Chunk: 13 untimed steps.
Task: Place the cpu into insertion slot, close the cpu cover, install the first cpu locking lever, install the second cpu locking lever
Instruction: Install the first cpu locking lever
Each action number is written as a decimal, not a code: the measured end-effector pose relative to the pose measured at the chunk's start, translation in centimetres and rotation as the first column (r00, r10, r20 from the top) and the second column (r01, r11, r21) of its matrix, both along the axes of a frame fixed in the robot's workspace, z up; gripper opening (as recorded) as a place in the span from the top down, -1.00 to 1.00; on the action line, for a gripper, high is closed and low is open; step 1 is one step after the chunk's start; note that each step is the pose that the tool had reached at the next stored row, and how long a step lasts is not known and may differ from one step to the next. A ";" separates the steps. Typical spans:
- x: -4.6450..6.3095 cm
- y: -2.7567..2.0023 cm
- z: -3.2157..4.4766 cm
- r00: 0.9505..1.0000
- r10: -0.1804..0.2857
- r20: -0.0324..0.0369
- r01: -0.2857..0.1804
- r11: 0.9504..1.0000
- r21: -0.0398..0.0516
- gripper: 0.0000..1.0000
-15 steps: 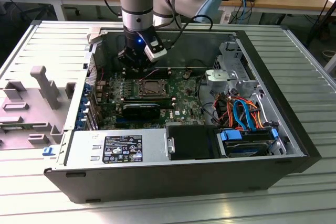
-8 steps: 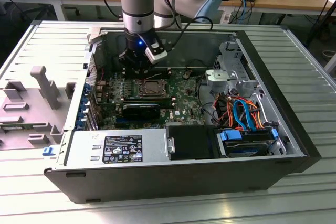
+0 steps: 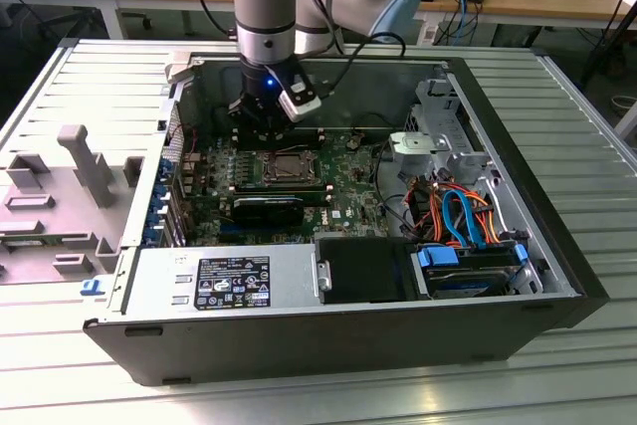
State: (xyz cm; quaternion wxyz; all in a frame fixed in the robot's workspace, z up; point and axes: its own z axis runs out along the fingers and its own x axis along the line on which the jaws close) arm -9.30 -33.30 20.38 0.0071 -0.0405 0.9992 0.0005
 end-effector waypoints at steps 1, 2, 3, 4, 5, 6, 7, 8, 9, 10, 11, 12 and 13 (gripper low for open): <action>0.1 0.01 -0.01 1.000 0.001 0.000 -0.001 1.000 0.000 0.79; 0.3 0.03 -0.03 1.000 0.002 0.000 -0.002 1.000 0.000 0.79; 0.5 0.03 -0.04 1.000 0.003 0.000 -0.003 1.000 0.000 0.79; 0.7 0.04 -0.07 1.000 0.004 0.000 -0.004 1.000 0.000 0.79; 0.9 0.05 -0.09 1.000 0.005 0.000 -0.005 1.000 0.000 0.79; 1.1 0.06 -0.11 1.000 0.006 0.000 -0.006 1.000 0.000 0.79; 1.2 0.07 -0.12 1.000 0.007 0.000 -0.007 1.000 0.000 0.79; 1.3 0.07 -0.13 1.000 0.008 0.000 -0.008 1.000 0.000 0.79; 1.5 0.08 -0.14 1.000 0.009 0.000 -0.009 1.000 0.000 0.79; 1.6 0.09 -0.14 1.000 0.009 0.000 -0.009 1.000 0.000 0.79; 1.7 0.09 -0.15 1.000 0.010 0.000 -0.010 1.000 0.000 0.79; 1.9 0.10 -0.16 1.000 0.011 0.000 -0.011 1.000 0.000 0.79; 2.0 0.11 -0.17 1.000 0.012 0.000 -0.012 1.000 0.000 0.79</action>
